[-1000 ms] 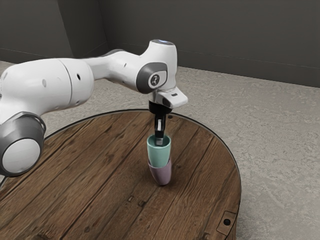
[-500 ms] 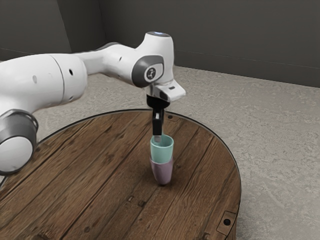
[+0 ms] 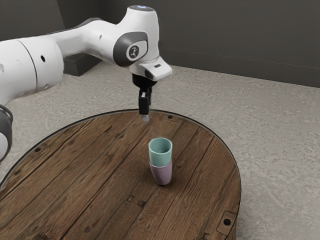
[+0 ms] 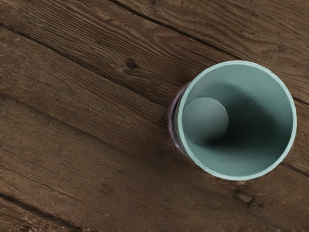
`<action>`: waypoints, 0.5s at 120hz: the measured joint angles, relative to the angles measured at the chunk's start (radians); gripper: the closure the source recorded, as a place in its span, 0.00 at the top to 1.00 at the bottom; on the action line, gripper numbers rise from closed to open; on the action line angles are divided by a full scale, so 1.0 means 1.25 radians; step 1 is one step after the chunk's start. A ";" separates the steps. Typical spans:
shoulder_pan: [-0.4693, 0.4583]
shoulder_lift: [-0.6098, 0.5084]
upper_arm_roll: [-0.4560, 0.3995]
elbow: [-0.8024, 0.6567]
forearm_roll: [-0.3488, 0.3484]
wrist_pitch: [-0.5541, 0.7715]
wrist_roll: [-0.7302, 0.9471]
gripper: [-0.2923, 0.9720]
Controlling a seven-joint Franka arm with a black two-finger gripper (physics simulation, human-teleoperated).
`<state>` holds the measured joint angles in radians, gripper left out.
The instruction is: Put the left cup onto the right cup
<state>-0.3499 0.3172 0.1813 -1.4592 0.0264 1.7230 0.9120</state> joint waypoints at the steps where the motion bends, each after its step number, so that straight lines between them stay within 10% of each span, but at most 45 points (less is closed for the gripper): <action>1: 0.003 -0.005 0.000 -0.004 0.001 0.000 0.000 0.76; 60: 0.134 -0.210 0.017 -0.143 0.047 -0.024 -0.001 0.77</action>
<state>-0.1818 0.0541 0.2028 -1.6380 0.0854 1.6930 0.9111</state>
